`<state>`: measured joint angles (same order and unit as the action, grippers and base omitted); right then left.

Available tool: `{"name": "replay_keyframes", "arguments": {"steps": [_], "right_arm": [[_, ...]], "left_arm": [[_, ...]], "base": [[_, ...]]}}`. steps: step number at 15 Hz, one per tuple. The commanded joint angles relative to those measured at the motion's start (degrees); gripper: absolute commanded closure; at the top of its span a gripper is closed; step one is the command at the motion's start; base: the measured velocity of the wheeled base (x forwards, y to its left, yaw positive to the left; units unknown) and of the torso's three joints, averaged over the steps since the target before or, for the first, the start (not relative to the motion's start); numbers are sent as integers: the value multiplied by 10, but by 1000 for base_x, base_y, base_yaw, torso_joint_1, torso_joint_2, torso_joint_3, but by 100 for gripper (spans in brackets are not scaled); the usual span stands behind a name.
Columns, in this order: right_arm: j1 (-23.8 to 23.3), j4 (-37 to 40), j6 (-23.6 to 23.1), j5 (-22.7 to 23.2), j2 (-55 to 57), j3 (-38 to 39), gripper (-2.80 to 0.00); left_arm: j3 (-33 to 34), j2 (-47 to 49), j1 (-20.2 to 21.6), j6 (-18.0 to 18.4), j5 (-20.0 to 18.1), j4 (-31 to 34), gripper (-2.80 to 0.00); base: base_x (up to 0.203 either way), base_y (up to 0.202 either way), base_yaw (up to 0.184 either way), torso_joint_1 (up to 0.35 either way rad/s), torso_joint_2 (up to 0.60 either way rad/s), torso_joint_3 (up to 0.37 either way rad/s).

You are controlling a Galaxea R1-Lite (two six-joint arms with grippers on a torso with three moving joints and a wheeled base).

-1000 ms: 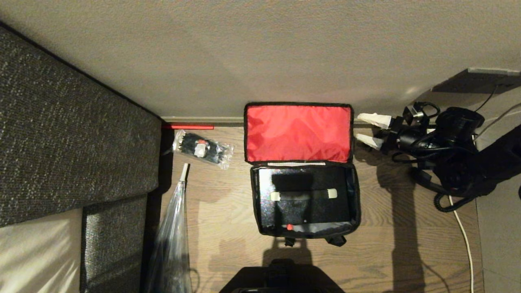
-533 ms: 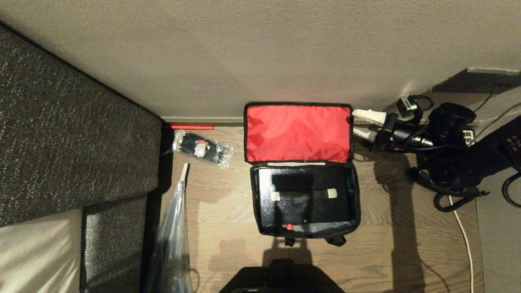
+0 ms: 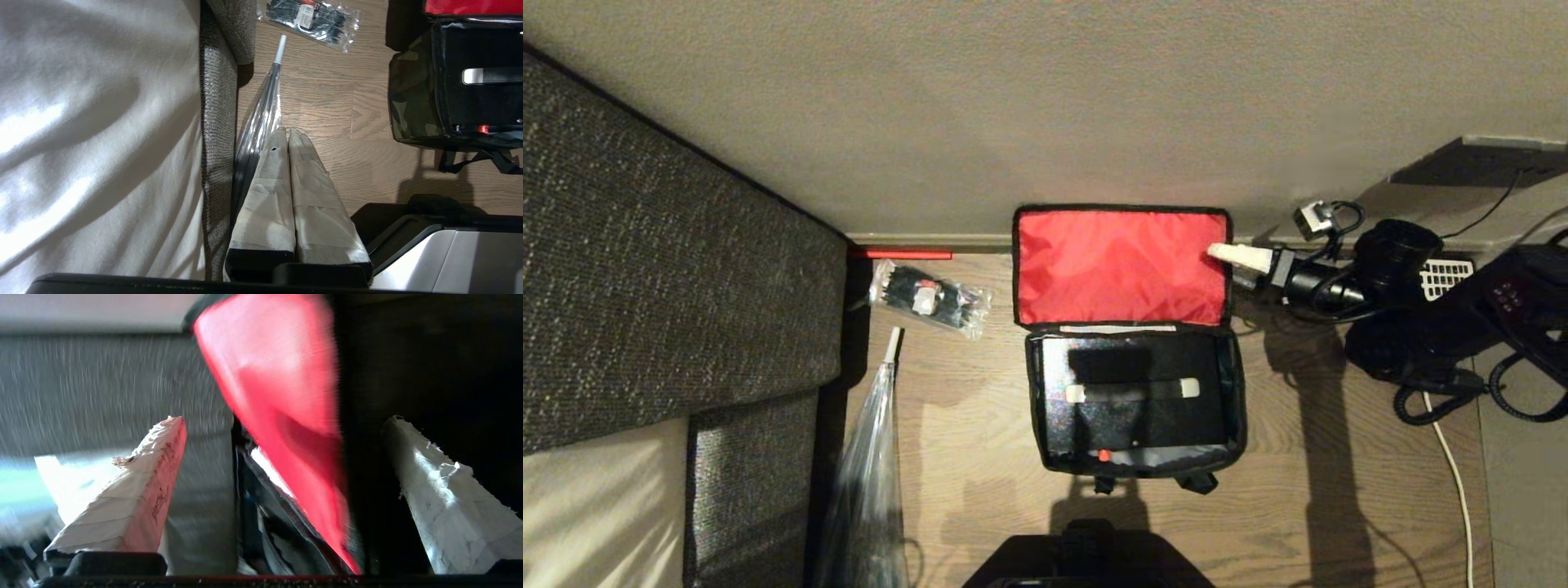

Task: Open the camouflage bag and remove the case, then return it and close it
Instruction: Close the top of the storage box

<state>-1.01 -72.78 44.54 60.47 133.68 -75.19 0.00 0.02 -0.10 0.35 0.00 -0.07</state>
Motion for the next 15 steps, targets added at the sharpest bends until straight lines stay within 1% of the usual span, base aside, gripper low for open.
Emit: {"name": "replay_keyframes", "arguments": {"steps": [1,2,5,7,13,15], "right_arm": [[0,-20,-26,27,13,-5,-280],[0,-20,-27,28,13,-5,-280],[2,-65,-58,49,22,-12,-280],[3,-75,-64,56,32,-24,-280],[7,-87,-62,58,17,-25,-280],[8,-92,-61,71,-4,-20,-280]], "left_arm": [[0,0,0,0,0,0,0],[0,0,0,0,0,0,0],[0,0,0,0,0,0,0],[0,0,0,0,0,0,0],[0,0,0,0,0,0,0],[0,0,0,0,0,0,0]], "base": [[0,0,0,0,0,0],[0,0,0,0,0,0],[0,0,0,0,0,0],[0,0,0,0,0,0],[0,0,0,0,0,0],[0,0,0,0,0,0]]}}
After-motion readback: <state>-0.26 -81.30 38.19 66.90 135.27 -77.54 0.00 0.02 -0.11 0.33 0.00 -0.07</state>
